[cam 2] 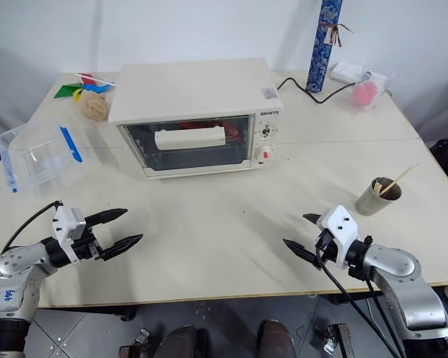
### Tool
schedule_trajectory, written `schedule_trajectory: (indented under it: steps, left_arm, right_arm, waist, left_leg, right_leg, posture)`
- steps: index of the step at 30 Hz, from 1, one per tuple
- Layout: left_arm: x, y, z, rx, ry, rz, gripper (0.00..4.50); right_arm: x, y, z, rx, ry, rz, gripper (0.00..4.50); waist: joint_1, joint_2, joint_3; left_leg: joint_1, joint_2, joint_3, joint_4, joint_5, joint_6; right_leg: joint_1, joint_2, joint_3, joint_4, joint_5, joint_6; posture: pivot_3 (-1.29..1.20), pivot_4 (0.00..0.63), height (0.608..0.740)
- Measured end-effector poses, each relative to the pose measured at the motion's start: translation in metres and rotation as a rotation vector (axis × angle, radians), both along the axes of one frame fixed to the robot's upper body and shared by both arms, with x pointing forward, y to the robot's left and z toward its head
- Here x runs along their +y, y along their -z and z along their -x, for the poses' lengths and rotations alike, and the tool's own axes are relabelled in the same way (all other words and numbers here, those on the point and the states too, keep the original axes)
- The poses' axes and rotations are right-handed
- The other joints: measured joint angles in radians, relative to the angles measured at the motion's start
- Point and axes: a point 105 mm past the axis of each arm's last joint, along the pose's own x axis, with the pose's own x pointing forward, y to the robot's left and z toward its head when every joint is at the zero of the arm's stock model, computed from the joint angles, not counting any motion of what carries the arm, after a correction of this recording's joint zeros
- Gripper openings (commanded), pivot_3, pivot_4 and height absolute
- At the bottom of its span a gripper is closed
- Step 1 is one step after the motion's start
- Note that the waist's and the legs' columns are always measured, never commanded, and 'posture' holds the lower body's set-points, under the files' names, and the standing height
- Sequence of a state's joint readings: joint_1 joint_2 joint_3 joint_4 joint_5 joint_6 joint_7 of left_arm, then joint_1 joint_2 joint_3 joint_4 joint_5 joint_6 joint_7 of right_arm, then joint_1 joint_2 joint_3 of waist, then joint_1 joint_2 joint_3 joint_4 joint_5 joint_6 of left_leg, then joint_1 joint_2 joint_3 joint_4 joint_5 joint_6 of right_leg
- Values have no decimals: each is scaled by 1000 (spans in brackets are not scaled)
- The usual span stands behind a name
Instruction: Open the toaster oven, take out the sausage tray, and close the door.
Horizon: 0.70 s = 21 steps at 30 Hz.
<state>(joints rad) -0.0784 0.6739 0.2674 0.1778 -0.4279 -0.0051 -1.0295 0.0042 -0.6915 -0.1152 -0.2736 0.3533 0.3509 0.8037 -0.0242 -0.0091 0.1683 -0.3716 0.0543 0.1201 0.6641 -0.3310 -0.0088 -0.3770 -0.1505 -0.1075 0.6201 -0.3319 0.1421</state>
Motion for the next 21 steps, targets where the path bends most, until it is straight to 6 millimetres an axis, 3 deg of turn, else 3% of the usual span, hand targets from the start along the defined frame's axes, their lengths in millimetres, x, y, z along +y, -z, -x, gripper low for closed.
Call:
schedule_trajectory:
  steps: [6, 11, 18, 21]
  left_arm:
    - [8, 9, -6, 61, -65, 9, 4464]
    - [10, -6, -20, 17, -118, 26, 4464]
    - [4, -40, -28, -76, -63, 150, 4464]
    - [4, -42, -24, -81, -35, 163, 4464]
  right_arm:
    - [7, -2, -4, 13, -9, 4, 4500]
    - [28, -14, -7, 19, -81, -1, 4500]
    - [81, -74, -35, -101, -284, -47, 4500]
    - [89, -85, -54, -128, -295, -35, 4500]
  waist:
    - [-1, -1, 0]
    - [-1, -1, 1]
    - [-5, -1, 1]
    - [-5, -2, 1]
  left_leg:
    - [0, 0, 0, 1, 0, 0]
    - [0, 0, -1, 1, 0, 0]
    - [0, 1, 0, 2, 0, 0]
    - [-1, 1, 1, 2, 0, 0]
  right_leg:
    - [0, 0, 0, 1, 0, 0]
    - [0, 0, 0, 1, 0, 0]
    - [-2, 0, 0, 3, 0, 0]
    - [-3, 0, -1, 3, 0, 0]
  posture:
    - [0, 150, 740]
    - [0, 150, 740]
    - [0, 150, 740]
    - [0, 150, 740]
